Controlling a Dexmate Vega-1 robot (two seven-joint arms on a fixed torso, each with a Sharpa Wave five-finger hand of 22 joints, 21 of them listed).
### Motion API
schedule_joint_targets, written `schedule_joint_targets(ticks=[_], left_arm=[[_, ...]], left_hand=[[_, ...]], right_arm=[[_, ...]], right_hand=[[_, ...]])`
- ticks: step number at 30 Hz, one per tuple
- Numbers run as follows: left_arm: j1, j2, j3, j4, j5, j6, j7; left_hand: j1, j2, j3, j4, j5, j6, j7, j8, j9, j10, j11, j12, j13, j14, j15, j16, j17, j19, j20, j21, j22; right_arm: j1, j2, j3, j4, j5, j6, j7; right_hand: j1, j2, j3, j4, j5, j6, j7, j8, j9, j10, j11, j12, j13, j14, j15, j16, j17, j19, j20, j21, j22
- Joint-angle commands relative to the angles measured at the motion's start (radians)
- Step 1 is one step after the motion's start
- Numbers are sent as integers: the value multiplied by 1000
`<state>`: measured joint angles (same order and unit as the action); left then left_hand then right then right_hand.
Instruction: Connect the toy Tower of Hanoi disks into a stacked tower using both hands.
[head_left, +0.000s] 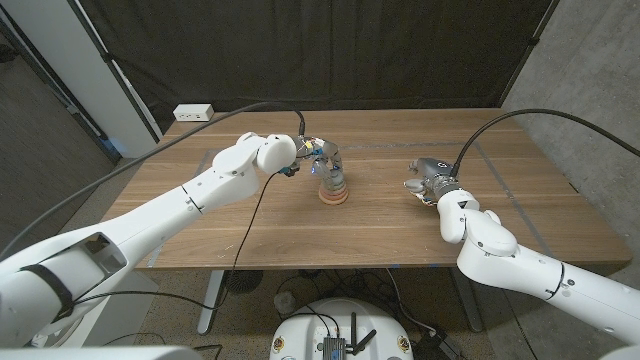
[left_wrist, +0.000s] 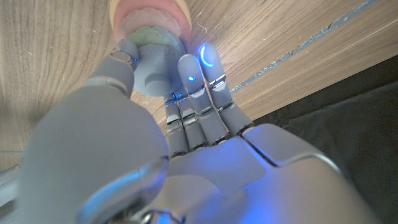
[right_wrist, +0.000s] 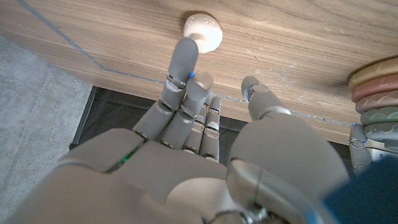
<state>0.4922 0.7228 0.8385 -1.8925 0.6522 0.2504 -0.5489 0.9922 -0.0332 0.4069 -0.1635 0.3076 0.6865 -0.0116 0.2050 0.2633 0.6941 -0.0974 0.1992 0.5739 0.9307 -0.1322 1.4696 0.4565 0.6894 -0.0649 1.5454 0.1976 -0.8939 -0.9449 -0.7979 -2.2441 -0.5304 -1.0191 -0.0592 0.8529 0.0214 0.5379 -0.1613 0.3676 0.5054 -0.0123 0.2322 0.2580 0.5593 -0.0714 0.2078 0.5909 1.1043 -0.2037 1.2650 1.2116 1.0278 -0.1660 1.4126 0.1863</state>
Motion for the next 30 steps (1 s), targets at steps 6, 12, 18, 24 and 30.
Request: schedule_joint_targets(ticks=[6, 12, 18, 24, 30], left_arm=[[-18, 2, 14, -5, 17, 2, -48], [-13, 5, 7, -13, 15, 7, -47], [-17, 8, 7, -12, 15, 5, -59], [-15, 12, 1, -15, 8, -3, -57], [-20, 14, 1, -19, 12, 4, -73]], left_hand=[[-16, 16, -14, 5, 2, -77, 5, -19, -2, -28, -42, -16, 11, -14, -88, -8, 1, -23, -140, -7, 2], [-40, 6, -27, 7, 2, -155, 20, -27, -6, -108, -22, -18, 16, -19, -88, -14, -3, -18, -139, -8, 0], [-57, -5, -38, 7, 1, -216, 36, -28, -11, -179, 0, -22, 11, -11, -87, -13, -2, -12, -140, -9, -1], [-81, -21, -52, 8, -1, -320, 59, -32, -21, -278, 33, -21, 7, -23, -86, -25, -4, -21, -140, -18, -3], [-89, -26, -57, 8, -2, -368, 66, -31, -26, -325, 51, -21, 3, -30, -86, -30, -3, -26, -140, -21, -3]], right_arm=[[-11, -7, 9, -18, 20, -1, -8], [-11, -7, 8, -21, 25, -3, -10], [-7, -6, 3, -17, 27, 0, -11], [-3, -5, 1, -16, 29, -1, -11], [0, -4, -1, -14, 31, -1, -12]], right_hand=[[-1, -2, 10, -1, 5, 4, 6, -1, 5, 7, 5, -2, 4, 4, -17, 5, 5, 1, -54, 0, 0], [-1, -2, 11, -1, 6, 4, 6, -1, 5, 7, 5, -2, 4, 3, -17, 5, 5, 0, -54, -1, -1], [-2, -2, 11, -1, 6, 4, 6, -1, 5, 6, 5, -2, 4, 3, -17, 4, 4, 2, -54, 1, 1], [-2, -2, 11, -2, 6, 5, 3, -1, 6, 7, 5, -2, 3, 3, -17, 4, 4, 1, -54, 0, 1], [-2, -2, 12, -2, 6, 4, 4, -1, 6, 8, 4, -2, 3, 4, -17, 6, 5, 1, -53, 0, 0]])
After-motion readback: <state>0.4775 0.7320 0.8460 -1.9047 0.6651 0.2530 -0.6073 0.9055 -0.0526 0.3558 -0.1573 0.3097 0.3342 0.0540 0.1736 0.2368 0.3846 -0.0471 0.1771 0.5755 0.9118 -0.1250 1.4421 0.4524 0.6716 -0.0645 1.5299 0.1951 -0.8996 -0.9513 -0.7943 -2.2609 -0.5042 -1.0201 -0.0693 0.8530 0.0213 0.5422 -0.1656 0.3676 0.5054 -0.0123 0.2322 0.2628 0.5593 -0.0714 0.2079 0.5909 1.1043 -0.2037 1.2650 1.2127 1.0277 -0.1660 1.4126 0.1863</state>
